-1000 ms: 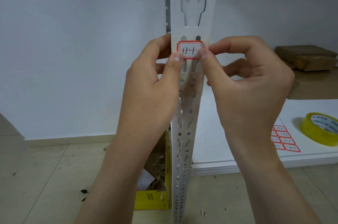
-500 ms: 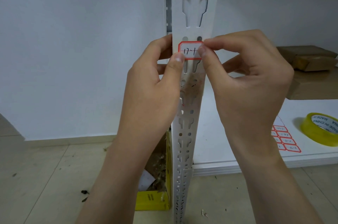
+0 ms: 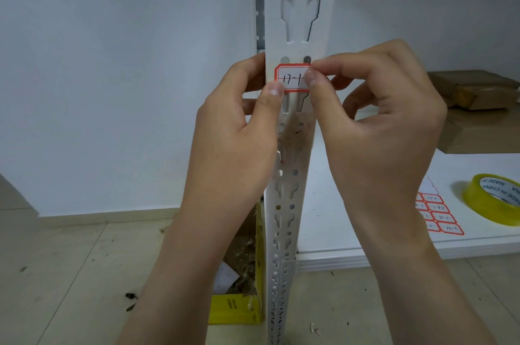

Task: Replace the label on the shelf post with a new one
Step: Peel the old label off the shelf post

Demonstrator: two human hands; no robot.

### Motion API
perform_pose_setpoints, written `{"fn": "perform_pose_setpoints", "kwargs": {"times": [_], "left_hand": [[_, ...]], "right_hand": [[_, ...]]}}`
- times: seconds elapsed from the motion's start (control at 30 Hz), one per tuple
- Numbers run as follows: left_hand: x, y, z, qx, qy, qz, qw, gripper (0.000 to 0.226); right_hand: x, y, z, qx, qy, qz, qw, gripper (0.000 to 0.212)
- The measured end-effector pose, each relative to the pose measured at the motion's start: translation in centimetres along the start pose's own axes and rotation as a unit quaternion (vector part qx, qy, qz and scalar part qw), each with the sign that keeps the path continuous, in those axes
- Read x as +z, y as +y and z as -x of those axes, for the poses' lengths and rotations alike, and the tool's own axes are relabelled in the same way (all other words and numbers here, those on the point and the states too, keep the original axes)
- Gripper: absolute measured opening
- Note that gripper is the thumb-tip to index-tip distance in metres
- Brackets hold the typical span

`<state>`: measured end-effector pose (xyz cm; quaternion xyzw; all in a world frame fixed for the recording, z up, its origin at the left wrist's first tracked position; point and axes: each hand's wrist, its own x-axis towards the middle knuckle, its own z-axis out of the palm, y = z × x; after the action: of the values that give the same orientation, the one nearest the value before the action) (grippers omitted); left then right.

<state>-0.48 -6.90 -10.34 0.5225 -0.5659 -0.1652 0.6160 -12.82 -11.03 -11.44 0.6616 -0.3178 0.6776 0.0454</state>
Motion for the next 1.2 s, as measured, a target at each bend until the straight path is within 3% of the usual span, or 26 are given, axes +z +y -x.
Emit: {"fn": "perform_pose_setpoints", "kwargs": {"times": [1.1, 1.2], "left_hand": [[-0.05, -0.19, -0.06, 0.007, -0.002, 0.003, 1.000, 0.035], [-0.01, -0.10, -0.03, 0.005, 0.000, -0.002, 1.000, 0.035]], "right_hand": [[0.56, 0.33, 0.13, 0.007, -0.043, -0.034, 0.998, 0.006], [0.48, 0.03, 0.36, 0.008, 0.004, -0.071, 0.997, 0.021]]}}
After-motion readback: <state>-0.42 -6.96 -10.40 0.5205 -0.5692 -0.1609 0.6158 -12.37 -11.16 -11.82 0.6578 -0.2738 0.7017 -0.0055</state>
